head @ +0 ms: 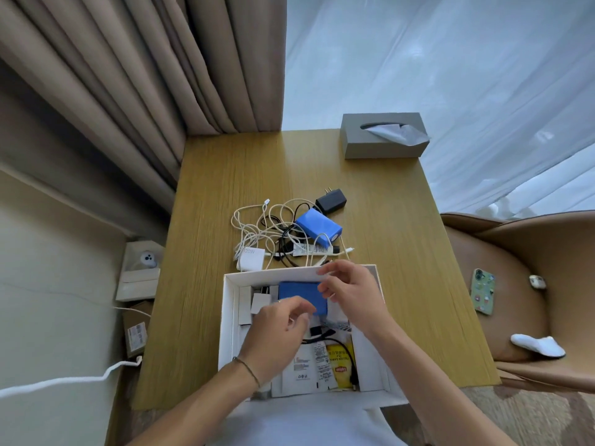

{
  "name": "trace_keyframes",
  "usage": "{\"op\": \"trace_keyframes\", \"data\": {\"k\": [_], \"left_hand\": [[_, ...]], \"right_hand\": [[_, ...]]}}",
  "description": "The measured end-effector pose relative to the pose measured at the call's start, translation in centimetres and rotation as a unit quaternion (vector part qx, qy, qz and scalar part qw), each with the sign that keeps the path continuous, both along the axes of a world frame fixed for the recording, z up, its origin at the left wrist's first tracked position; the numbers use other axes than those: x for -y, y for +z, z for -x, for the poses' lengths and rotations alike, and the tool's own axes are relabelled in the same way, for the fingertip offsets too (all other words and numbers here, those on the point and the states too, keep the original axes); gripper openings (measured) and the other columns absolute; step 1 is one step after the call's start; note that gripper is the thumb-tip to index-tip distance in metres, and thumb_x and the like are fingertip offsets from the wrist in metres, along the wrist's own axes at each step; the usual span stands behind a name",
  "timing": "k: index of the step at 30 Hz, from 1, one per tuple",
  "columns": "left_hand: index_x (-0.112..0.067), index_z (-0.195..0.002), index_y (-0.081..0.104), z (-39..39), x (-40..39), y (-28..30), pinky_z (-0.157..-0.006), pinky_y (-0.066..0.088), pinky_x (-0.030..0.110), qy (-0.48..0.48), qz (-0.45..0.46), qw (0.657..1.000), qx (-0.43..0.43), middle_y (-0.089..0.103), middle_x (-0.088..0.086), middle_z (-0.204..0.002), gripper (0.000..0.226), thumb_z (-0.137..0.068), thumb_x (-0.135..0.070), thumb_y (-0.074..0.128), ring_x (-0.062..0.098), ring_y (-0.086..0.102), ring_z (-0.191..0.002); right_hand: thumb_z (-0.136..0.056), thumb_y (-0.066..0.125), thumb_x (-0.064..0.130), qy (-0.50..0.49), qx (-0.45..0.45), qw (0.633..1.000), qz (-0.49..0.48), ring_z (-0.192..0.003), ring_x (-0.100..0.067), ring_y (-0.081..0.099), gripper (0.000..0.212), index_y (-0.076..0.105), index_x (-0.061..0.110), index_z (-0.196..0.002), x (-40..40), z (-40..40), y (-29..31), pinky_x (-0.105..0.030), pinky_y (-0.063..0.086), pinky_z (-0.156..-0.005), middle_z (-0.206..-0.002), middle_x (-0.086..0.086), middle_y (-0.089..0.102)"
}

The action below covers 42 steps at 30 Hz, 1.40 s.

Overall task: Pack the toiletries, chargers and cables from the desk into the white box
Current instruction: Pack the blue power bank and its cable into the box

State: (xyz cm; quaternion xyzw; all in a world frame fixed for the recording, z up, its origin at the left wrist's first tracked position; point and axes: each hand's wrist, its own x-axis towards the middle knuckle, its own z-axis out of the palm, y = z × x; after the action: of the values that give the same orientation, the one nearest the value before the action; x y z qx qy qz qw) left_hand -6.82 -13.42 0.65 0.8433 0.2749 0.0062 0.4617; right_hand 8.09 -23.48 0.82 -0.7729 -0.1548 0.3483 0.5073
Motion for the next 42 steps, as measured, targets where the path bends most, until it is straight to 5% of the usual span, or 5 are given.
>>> {"op": "trace_keyframes", "data": {"k": [7, 13, 21, 32, 42], "left_hand": [[-0.019, -0.095, 0.073, -3.2, -7.1, 0.6, -0.074, 0.050, 0.022, -0.012, -0.240, 0.965, 0.102, 0.069, -0.010, -0.090, 0.015, -0.092, -0.009, 0.062, 0.008, 0.061, -0.087], [-0.031, -0.073, 0.056, -3.9, -11.2, -3.1, -0.054, 0.040, 0.025, -0.033, -0.275, 0.960, -0.035, 0.056, -0.011, -0.067, 0.039, -0.102, -0.042, 0.032, 0.010, 0.053, -0.065], [-0.029, -0.062, 0.037, -4.0, -11.1, -3.2, -0.045, 0.022, 0.020, -0.036, -0.276, 0.958, -0.076, 0.040, -0.008, -0.052, 0.045, -0.104, -0.041, 0.026, 0.002, 0.039, -0.047], [-0.027, -0.063, 0.041, -4.0, -11.4, -3.3, -0.046, 0.031, 0.026, -0.029, -0.245, 0.966, -0.071, 0.043, -0.009, -0.053, 0.044, -0.102, -0.040, 0.025, 0.005, 0.044, -0.048], [-0.021, -0.070, 0.063, -3.8, -11.2, -2.7, -0.043, 0.039, 0.024, 0.055, -0.121, 0.989, 0.064, 0.056, -0.003, -0.054, 0.039, -0.103, -0.027, 0.044, 0.011, 0.051, -0.046]], "right_hand": [[-0.091, 0.054, 0.007, -0.008, 0.149, 0.986, 0.082, -0.065, -0.007, 0.067, 0.025, 0.073, 0.021, -0.098, -6.6, -7.5, 0.3, -0.018, 0.048, -0.050, -0.087, 0.002, 0.075], [-0.090, 0.054, 0.008, 0.110, 0.242, 0.928, 0.261, -0.105, -0.020, 0.065, 0.039, 0.065, 0.015, -0.127, -11.0, -10.7, -4.1, -0.031, 0.054, -0.081, -0.125, -0.004, 0.069], [-0.079, 0.074, 0.028, 0.214, 0.261, 0.838, 0.430, -0.085, -0.024, 0.063, 0.036, 0.059, 0.013, -0.107, -13.5, -12.1, -7.1, -0.034, 0.055, -0.070, -0.094, -0.005, 0.065], [-0.073, 0.084, 0.029, 0.138, 0.295, 0.895, 0.307, -0.095, -0.021, 0.056, 0.069, 0.040, 0.018, -0.125, -12.1, -11.6, -6.7, -0.039, 0.056, -0.083, -0.113, -0.007, 0.049], [-0.066, 0.082, 0.011, 0.046, 0.385, 0.910, 0.145, -0.091, -0.017, 0.048, 0.074, 0.045, 0.020, -0.129, -7.7, -8.3, 1.1, -0.023, 0.036, -0.066, -0.110, 0.005, 0.042]]}}
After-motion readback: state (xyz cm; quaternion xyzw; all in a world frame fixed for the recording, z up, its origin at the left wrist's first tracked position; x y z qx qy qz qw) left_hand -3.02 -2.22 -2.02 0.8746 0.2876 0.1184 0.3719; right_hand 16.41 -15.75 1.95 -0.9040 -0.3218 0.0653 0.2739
